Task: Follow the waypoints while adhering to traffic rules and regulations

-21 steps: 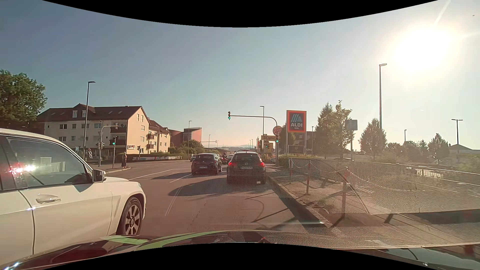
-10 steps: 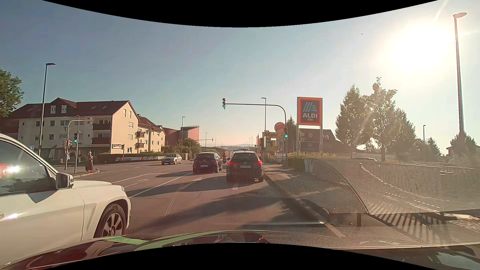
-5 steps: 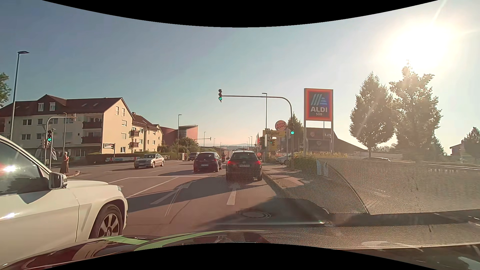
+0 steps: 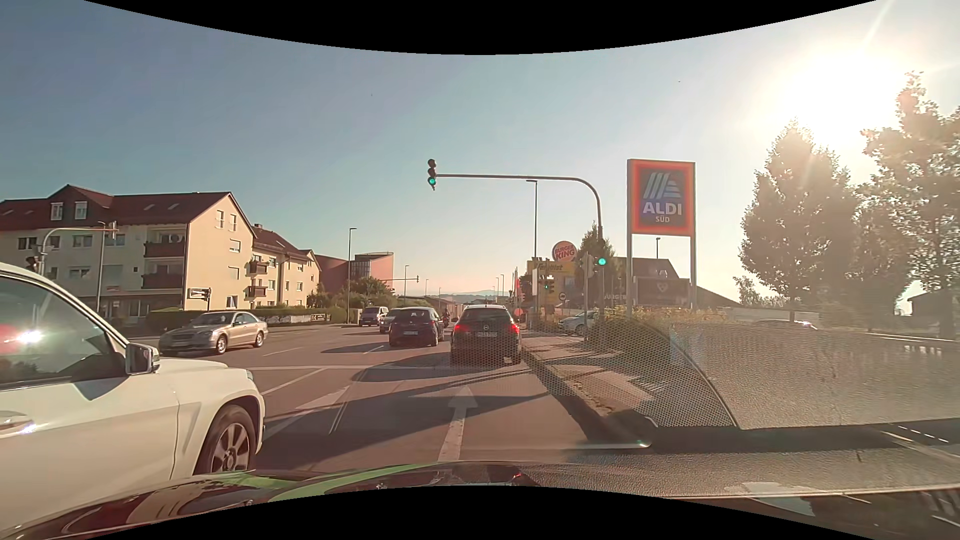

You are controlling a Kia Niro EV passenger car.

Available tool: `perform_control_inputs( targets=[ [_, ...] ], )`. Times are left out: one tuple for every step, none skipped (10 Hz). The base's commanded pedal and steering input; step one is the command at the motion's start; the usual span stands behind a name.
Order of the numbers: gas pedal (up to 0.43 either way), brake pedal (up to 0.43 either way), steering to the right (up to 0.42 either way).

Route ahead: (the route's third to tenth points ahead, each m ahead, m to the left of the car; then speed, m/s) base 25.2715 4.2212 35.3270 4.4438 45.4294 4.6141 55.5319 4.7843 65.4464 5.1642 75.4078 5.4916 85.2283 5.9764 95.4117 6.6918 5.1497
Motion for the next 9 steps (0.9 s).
perform_control_inputs(
  targets=[
    [0.098,0.0,0.004],
    [0.098,0.0,0.004],
    [0.098,0.0,0.003],
    [0.098,0.0,0.003],
    [0.098,0.0,0.003],
    [0.087,0.0,0.003],
    [0.039,0.0,0.002],
    [0.02,0.0,0.001],
    [0.0,0.0,-0.001]
  ],
)
